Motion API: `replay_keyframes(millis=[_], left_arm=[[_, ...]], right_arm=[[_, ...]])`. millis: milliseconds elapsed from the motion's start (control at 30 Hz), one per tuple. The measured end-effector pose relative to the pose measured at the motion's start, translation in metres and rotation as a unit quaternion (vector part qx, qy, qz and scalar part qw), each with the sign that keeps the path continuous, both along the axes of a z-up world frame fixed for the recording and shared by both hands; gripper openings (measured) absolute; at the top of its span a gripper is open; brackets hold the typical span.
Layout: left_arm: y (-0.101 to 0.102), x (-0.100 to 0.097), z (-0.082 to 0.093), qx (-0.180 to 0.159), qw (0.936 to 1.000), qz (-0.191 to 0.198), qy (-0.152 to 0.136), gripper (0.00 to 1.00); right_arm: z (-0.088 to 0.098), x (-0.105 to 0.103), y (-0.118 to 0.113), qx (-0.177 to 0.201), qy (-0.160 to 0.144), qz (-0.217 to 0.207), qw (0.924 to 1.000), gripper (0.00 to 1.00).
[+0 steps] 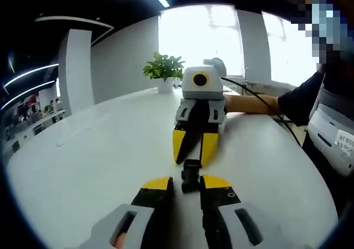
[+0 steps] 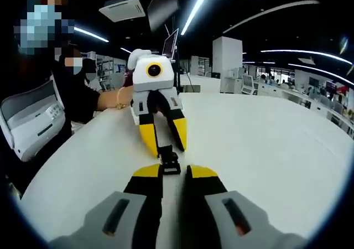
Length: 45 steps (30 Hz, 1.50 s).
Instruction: Snap the two parts of the plastic buckle together until the buckle closes and remains connected.
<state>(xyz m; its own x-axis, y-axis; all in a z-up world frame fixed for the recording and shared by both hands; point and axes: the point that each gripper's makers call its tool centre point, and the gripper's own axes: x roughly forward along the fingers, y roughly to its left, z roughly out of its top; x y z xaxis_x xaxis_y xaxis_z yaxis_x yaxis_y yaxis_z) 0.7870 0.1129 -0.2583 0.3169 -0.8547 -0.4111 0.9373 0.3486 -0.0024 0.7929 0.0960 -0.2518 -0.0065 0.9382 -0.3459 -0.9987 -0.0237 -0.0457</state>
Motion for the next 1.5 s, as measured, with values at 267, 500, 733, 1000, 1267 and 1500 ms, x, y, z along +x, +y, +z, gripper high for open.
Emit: replay_keyframes(millis=[267, 500, 733, 1000, 1267, 1500], left_arm=[[-0.001, -0.002, 0.001, 0.014, 0.9999, 0.003, -0.007, 0.13], [0.0, -0.001, 0.001, 0.002, 0.9999, -0.007, -0.011, 0.12], [-0.002, -0.004, 0.002, -0.001, 0.9991, -0.029, -0.031, 0.11], [-0.005, -0.005, 0.002, -0.009, 0.9987, -0.042, -0.029, 0.1], [-0.006, -0.005, 0.002, -0.013, 0.9985, -0.046, -0.025, 0.1], [-0.007, -0.008, 0.002, -0.015, 0.998, -0.057, -0.023, 0.1]], right_arm=[[0.0, -0.005, 0.002, -0.012, 0.007, -0.012, 0.9998, 0.14], [0.0, -0.004, 0.002, -0.017, -0.014, -0.01, 0.9997, 0.12], [0.001, -0.007, 0.002, -0.009, -0.032, 0.034, 0.9989, 0.11], [0.001, -0.009, 0.0, 0.0, -0.032, 0.066, 0.9973, 0.1], [0.001, -0.009, 0.0, 0.005, -0.03, 0.072, 0.9969, 0.09], [0.002, -0.011, 0.001, 0.008, -0.03, 0.089, 0.9955, 0.09]])
